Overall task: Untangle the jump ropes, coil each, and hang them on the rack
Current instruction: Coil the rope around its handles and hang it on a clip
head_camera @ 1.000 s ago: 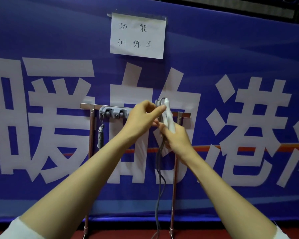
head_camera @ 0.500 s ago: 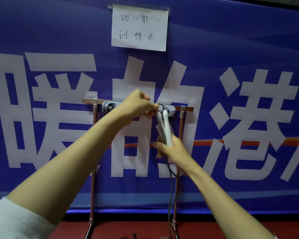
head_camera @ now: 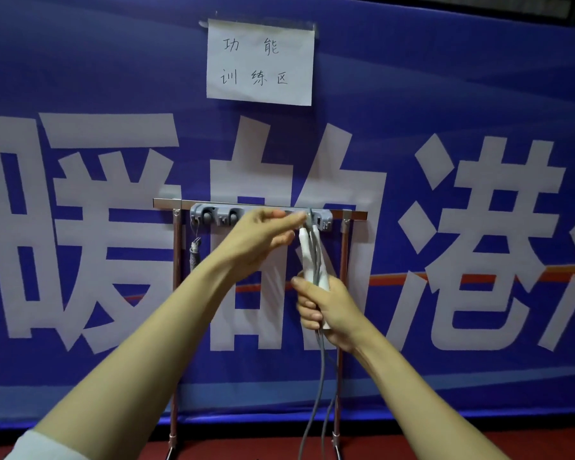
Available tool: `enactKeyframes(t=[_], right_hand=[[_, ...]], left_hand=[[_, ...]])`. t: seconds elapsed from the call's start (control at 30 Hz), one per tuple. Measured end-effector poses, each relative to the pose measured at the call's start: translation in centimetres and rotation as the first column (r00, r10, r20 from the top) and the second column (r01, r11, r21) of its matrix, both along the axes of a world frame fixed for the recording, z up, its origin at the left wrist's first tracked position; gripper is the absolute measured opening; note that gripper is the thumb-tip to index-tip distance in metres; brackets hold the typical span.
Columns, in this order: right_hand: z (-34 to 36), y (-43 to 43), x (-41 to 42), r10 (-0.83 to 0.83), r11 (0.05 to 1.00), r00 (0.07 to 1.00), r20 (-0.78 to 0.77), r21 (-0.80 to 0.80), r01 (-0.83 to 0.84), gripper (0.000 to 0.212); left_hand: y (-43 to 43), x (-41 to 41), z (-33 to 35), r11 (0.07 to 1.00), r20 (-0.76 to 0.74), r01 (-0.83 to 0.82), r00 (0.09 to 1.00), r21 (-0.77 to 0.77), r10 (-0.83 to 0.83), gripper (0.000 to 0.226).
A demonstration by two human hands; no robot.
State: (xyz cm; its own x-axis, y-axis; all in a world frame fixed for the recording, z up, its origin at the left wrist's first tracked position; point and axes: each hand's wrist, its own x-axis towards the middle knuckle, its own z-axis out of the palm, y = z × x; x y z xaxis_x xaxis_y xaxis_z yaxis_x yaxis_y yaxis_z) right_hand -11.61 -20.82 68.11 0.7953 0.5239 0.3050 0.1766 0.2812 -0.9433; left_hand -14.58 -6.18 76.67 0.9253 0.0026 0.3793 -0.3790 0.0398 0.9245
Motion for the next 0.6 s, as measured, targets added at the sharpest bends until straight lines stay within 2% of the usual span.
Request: enactKeyframes(t=[0.03,0.1,0.17,0.3,0.33,0.43,0.6], right_hand=[[0.0,0.1,-0.1,0.013,1.0,1.0,-0.019,0.011,-0.013,0.024],[0.4,0.0,-0.4,0.048,0.999,0.999,-0.022,-0.011,-0.048,0.028],[0.9,-0.2,-0.7,0.078,0.995,0.997,-0.001,-0.067,-0.078,0.028],[1.7,-0.3,-0.7,0.017,0.979,0.997,0.075,-0.202,-0.002,0.018],[1.8,-0.2,-0.7,0.002,0.975,0.997,0.081,-0.22,0.016,0.017],[1.7,-0.2,-0.7,0.018,0.974,0.999,0.045,-0.227,-0.007,0.016],[1.8,-0.5,-0.8,0.098,0.986,0.994,-0.044,-0.134,-0.103,0.016]], left_hand=[[-0.2,0.0,-0.6,0.995,-0.042,0.037,0.999,0.093,-0.033,0.043],[-0.5,-0.2,-1.6,0.964,-0.109,0.135,0.988,0.227,-0.113,0.029],[-0.7,-0.3,-2.1,0.957,-0.104,0.167,0.984,0.235,-0.146,0.02],[-1.0,-0.4,-2.4,0.931,-0.022,0.094,0.996,0.352,-0.092,0.047],[-1.1,-0.5,-2.5,0.936,-0.017,0.083,0.996,0.343,-0.082,0.048],[-1.2,-0.1,-3.2,0.97,-0.03,0.09,0.996,0.224,-0.086,0.024],[-1.1,0.2,-3.3,0.989,-0.05,0.103,0.994,0.11,-0.098,0.015]])
